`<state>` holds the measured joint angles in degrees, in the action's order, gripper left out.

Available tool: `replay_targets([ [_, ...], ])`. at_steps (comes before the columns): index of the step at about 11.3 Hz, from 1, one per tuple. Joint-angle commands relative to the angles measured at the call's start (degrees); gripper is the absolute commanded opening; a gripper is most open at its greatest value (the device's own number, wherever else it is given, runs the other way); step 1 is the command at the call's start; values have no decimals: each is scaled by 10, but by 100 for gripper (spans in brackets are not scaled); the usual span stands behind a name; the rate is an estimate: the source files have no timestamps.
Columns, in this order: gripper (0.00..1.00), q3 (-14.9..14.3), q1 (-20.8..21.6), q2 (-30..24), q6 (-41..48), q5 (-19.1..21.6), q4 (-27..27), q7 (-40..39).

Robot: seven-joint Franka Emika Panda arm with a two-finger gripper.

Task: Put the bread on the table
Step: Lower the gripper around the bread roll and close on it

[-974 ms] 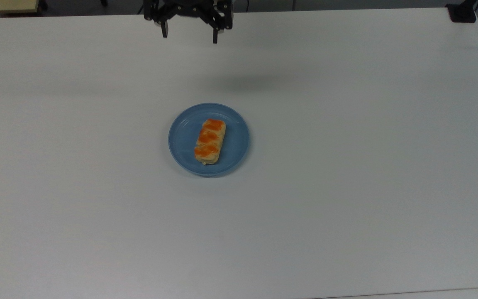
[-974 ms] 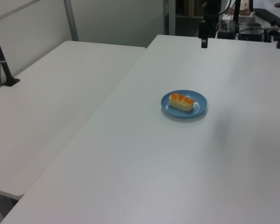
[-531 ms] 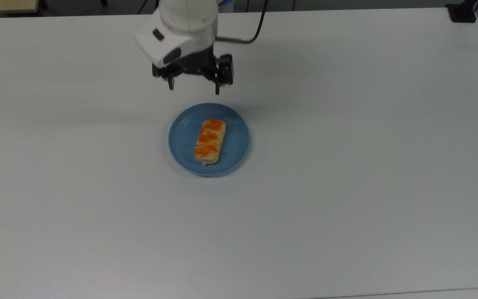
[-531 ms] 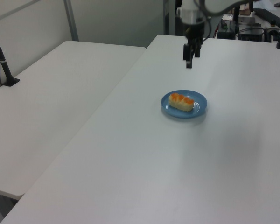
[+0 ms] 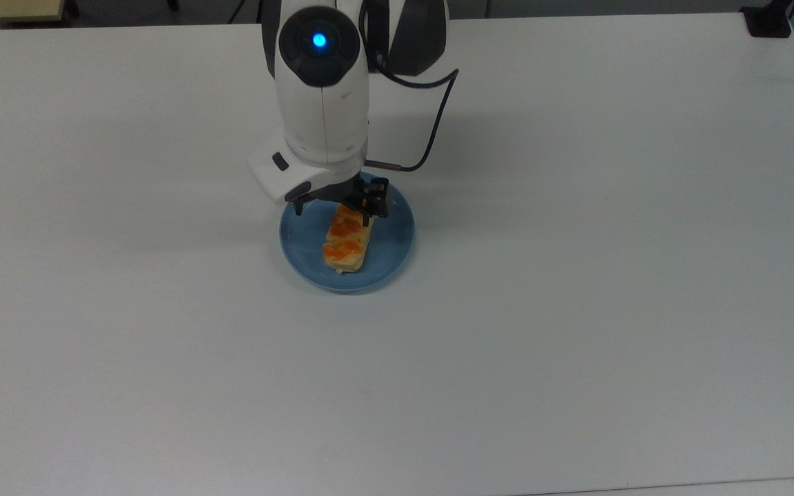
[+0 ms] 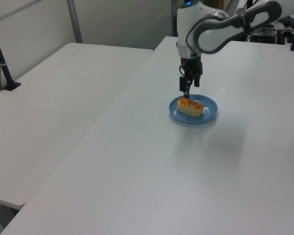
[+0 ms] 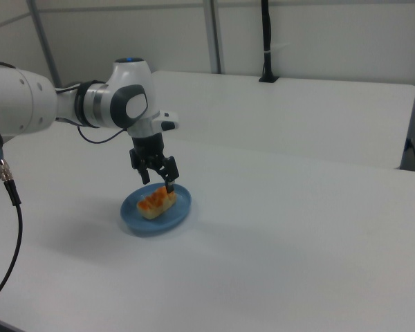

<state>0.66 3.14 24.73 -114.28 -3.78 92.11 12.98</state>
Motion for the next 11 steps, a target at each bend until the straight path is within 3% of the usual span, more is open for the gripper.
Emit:
replay_targets([
  [1,100,-2,10,22,-15,0,7,20],
  [4,100,-2,22,33,-26,-15,15,43],
  [5,95,-2,22,34,-26,-15,16,43],
  [8,46,-2,22,33,-27,-17,20,38],
  [9,35,-2,20,30,-25,-17,19,35],
  [11,33,-2,20,8,-13,-17,17,25],
])
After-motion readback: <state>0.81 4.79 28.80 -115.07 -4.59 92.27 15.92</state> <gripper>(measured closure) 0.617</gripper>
